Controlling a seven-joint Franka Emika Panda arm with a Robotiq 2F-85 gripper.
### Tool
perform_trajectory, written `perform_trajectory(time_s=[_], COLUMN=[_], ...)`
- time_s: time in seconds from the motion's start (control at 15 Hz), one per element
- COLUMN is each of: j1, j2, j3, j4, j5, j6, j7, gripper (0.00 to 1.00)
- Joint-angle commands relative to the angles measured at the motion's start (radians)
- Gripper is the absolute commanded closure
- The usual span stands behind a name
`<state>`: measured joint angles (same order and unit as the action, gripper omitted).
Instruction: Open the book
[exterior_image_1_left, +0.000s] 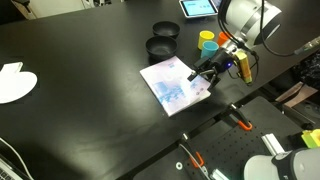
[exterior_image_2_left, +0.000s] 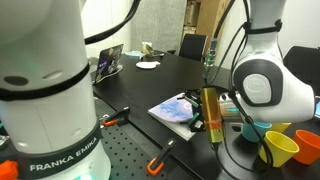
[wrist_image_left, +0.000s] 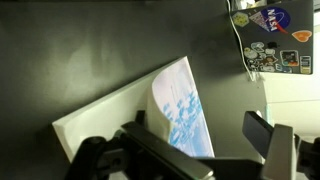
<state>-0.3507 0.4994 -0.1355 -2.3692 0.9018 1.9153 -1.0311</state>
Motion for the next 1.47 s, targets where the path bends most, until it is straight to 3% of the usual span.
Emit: perform_trajectory(time_s=[0.0, 0.4, 0.53, 0.73, 1.0, 1.4], j1=[0.009, 0.054, 0.075, 0.115, 0.188, 0.288], j2=[-0.013, -0.037, -0.055, -0.112, -0.195, -0.34], j3=[0.011, -0.002, 0.001, 0.013, 0.031, 0.074], j4=[-0.024, -0.059, -0.083, -0.137, -0.205, -0.323], j5=[0.106, 0.22, 0.261, 0.355, 0.5, 0.53], j6=[0.059, 0.244, 0.325, 0.465, 0.639, 0.758], j7=[-0.148, -0.233, -0.257, -0.34, -0.444, -0.388], gripper=[0.25, 0.73, 0.85, 0.9, 0.85, 0.85])
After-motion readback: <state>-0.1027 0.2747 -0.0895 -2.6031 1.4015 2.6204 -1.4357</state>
